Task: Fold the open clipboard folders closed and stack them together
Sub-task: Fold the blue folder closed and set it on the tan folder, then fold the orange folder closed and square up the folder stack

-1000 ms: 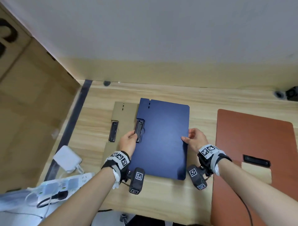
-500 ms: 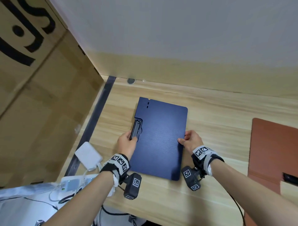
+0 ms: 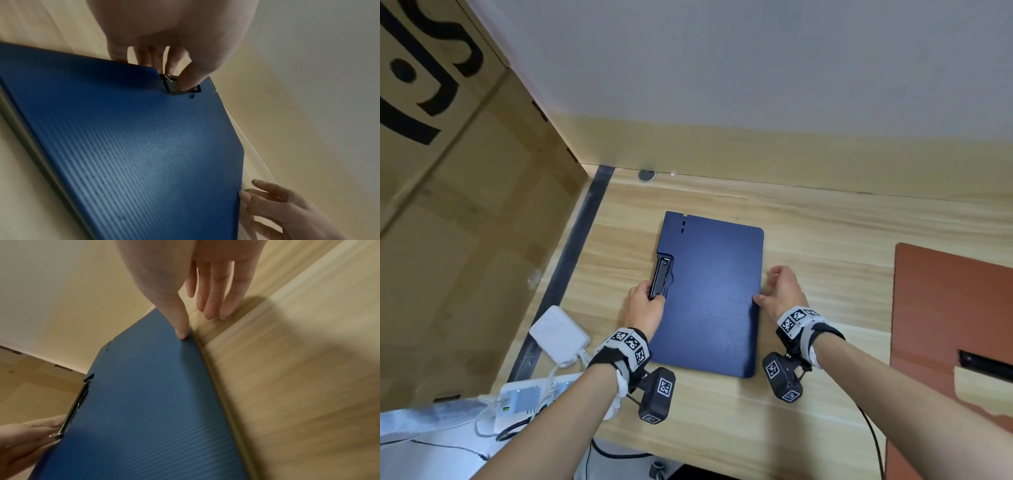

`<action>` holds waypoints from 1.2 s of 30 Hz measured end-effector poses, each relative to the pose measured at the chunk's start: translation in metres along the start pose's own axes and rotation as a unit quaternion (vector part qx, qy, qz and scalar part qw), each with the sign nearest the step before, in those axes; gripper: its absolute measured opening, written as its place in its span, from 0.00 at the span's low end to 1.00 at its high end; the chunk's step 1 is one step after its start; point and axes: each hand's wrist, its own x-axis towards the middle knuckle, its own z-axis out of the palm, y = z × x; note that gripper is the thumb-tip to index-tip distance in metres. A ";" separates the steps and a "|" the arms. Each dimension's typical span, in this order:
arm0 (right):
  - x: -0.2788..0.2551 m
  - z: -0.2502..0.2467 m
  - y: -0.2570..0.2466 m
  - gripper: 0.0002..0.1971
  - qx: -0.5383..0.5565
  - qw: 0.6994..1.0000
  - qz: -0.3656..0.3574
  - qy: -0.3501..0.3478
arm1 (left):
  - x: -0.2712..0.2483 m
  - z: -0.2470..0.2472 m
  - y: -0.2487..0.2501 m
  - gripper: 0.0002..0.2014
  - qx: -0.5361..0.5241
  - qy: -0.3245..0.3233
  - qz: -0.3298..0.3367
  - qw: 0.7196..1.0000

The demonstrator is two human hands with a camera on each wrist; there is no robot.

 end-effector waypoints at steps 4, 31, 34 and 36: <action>-0.015 -0.042 0.018 0.31 -0.018 1.000 0.003 0.001 | -0.020 0.009 0.017 0.31 0.025 0.077 0.047 0.996; -0.063 -0.295 0.227 0.19 -0.265 0.961 0.074 0.026 | -0.173 0.271 0.116 0.11 0.095 -0.347 0.108 0.927; -0.050 -0.296 0.236 0.16 -0.291 0.955 0.057 0.007 | -0.181 0.276 0.113 0.12 0.089 -0.344 0.089 0.930; -0.042 -0.297 0.237 0.17 -0.307 0.951 0.047 -0.008 | -0.183 0.275 0.111 0.13 0.094 -0.334 0.083 0.934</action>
